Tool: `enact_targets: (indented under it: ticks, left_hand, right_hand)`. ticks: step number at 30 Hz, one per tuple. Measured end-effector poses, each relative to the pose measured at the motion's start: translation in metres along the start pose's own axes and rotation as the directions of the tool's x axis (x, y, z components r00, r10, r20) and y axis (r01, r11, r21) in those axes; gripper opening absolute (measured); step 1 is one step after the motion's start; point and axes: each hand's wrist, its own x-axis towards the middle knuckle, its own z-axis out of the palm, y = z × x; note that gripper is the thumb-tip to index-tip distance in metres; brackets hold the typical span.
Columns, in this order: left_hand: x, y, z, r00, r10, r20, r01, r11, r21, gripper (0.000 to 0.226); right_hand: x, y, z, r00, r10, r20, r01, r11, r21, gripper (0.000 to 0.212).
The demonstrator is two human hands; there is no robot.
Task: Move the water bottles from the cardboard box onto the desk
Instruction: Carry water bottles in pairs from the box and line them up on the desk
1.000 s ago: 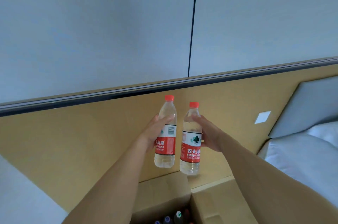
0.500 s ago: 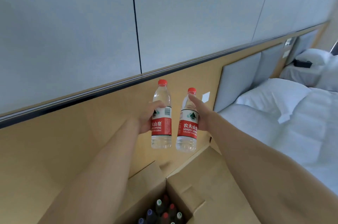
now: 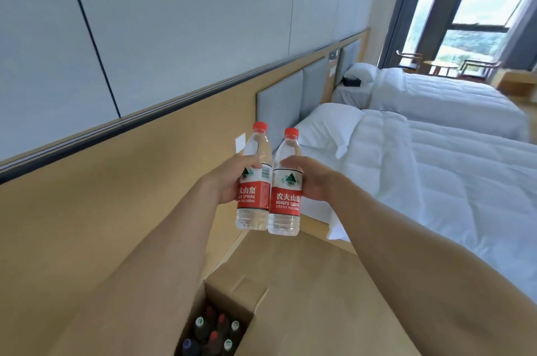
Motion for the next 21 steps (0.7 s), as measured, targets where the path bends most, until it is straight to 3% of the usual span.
enact_targets:
  ticks: [9, 21]
  left_hand:
    - [0.054, -0.027, 0.138, 0.994, -0.021, 0.112, 0.022, 1.0, -0.001, 0.044]
    - [0.089, -0.06, 0.424, 0.928, -0.079, 0.363, 0.074, 0.997, 0.029, 0.061]
  right_hand:
    - [-0.087, 0.026, -0.126, 0.964, -0.081, -0.255, 0.124, 0.98, 0.158, 0.052]
    - [-0.265, 0.073, -0.334, 0.868, -0.028, -0.496, 0.139, 0.972, 0.188, 0.055]
